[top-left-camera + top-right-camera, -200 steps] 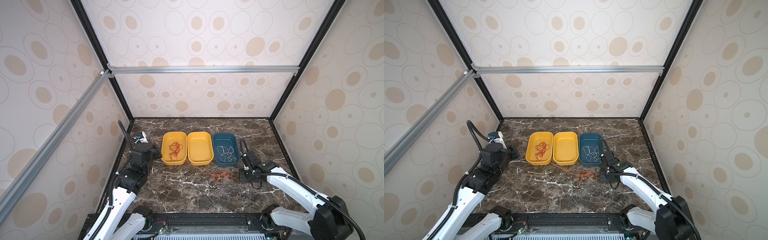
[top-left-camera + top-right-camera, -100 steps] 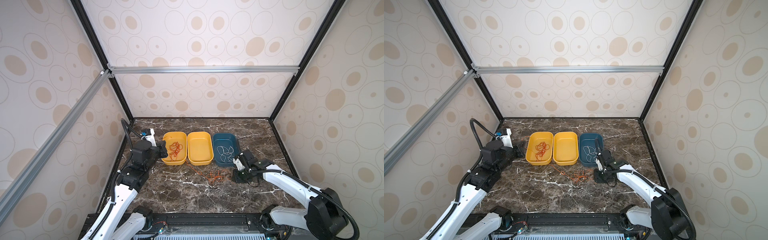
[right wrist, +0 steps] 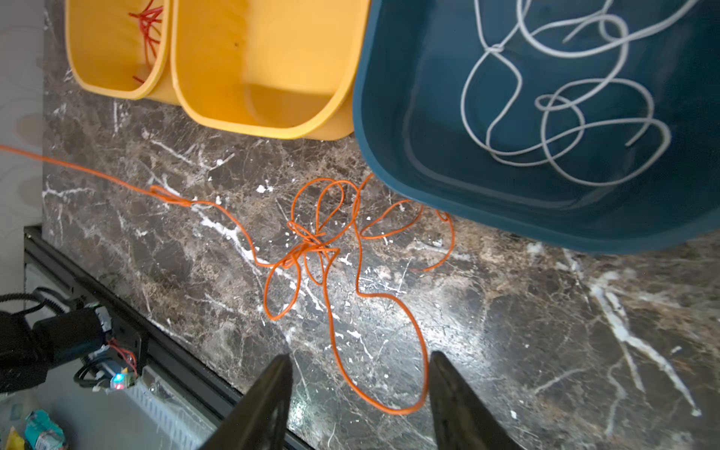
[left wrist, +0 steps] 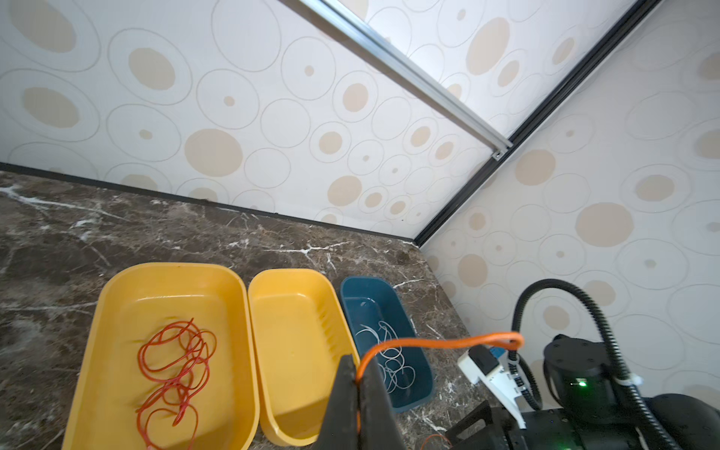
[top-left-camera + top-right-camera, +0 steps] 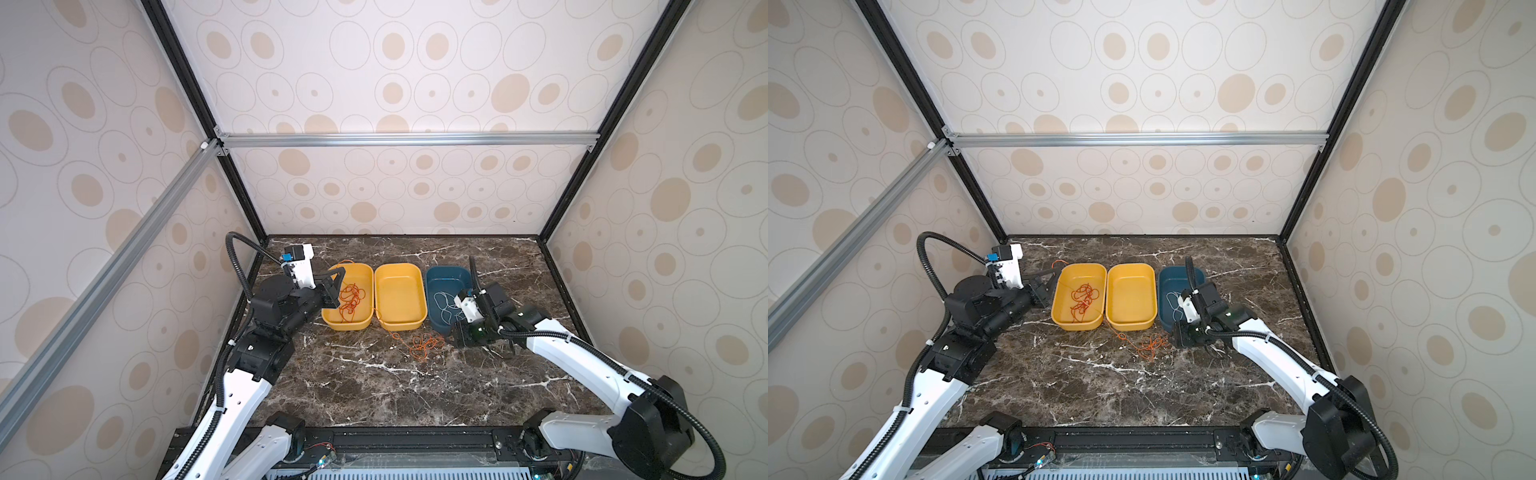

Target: Untangle the cables

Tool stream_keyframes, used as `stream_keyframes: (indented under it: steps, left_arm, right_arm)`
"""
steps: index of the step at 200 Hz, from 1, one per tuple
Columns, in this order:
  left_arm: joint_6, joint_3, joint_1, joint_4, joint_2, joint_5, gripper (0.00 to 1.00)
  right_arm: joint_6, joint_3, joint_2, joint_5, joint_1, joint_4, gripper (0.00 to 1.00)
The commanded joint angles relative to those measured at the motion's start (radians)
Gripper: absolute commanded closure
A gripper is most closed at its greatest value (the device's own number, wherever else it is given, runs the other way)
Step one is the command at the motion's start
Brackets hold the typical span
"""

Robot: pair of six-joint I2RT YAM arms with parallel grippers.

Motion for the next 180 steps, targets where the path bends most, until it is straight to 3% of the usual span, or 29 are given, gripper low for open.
stream_keyframes:
  steps: [1, 49, 117, 150, 180]
  left_arm:
    - [-0.03, 0.063, 0.007, 0.065, -0.009, 0.041, 1.0]
    - [-0.002, 0.088, 0.007, 0.007, -0.003, -0.053, 1.0]
    - [0.03, 0.12, 0.01, -0.144, -0.009, -0.262, 1.0]
    - [0.026, 0.107, 0.012, -0.139, -0.012, -0.249, 1.0]
    - [0.024, 0.095, 0.012, -0.117, 0.003, -0.191, 1.0]
  right_arm:
    - [0.023, 0.013, 0.023, 0.12, 0.005, -0.097, 0.37]
    - [0.094, -0.098, 0.039, 0.194, -0.018, -0.092, 0.37]
    - [0.15, -0.203, 0.026, 0.294, -0.165, -0.076, 0.37]
    - [0.138, -0.216, 0.013, 0.249, -0.203, -0.061, 0.38]
    - [0.078, -0.212, -0.049, 0.054, -0.201, 0.03, 0.44]
